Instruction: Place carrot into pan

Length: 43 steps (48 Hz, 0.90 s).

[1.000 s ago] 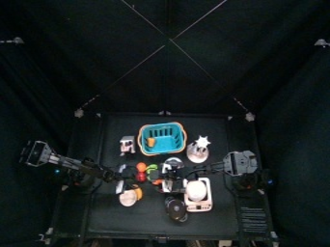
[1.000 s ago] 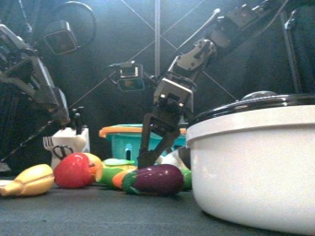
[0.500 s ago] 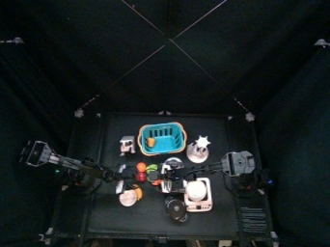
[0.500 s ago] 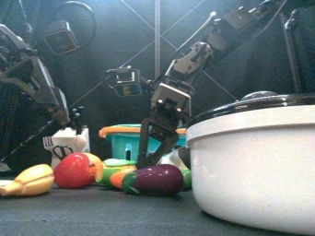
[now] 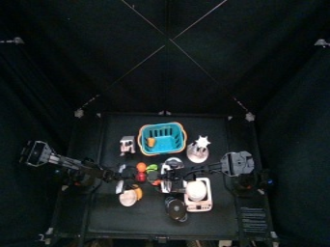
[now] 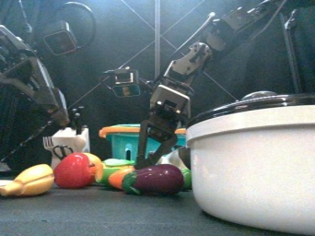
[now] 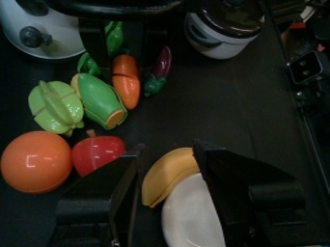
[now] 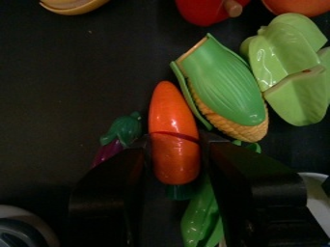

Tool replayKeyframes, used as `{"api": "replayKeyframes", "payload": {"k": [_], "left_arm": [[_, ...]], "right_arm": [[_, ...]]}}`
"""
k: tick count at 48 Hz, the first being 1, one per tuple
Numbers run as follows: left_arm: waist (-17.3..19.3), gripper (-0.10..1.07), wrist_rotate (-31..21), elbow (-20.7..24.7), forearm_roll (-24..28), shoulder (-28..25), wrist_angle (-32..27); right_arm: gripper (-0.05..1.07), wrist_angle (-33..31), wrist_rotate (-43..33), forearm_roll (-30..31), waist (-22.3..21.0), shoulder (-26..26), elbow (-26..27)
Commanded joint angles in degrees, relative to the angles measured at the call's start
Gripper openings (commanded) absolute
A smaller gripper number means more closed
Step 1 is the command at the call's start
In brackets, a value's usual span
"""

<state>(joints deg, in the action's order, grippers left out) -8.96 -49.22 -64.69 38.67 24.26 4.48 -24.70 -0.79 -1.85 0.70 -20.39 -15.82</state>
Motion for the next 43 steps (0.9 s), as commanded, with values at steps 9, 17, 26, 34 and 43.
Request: {"api": "replayKeyframes", "payload": {"k": [9, 17, 26, 34, 43], "left_arm": [[-0.09, 0.83, 0.0, 0.44, -0.18, 0.0, 0.44], [-0.09, 0.83, 0.0, 0.44, -0.18, 0.0, 0.44], [-0.09, 0.83, 0.0, 0.53, -0.18, 0.0, 0.44], [-0.09, 0.83, 0.0, 0.44, -0.09, 0.0, 0.44], [0.26, 0.83, 0.0, 0.7, 0.0, 0.53, 0.44]], "right_arm": [[0.5, -0.79, -0.09, 0.53, 0.0, 4.39, 1.23], [0.5, -0.88, -0.09, 0.7, 0.0, 7.82, 1.14], [0.5, -1.32, -0.09, 0.97, 0.0, 11.16, 0.79], [0.5, -2.64, -0.18, 0.7, 0.44, 15.64, -0.97], [0.5, -3.69, -0.35, -0.79, 1.41, 20.92, -5.63]]}}
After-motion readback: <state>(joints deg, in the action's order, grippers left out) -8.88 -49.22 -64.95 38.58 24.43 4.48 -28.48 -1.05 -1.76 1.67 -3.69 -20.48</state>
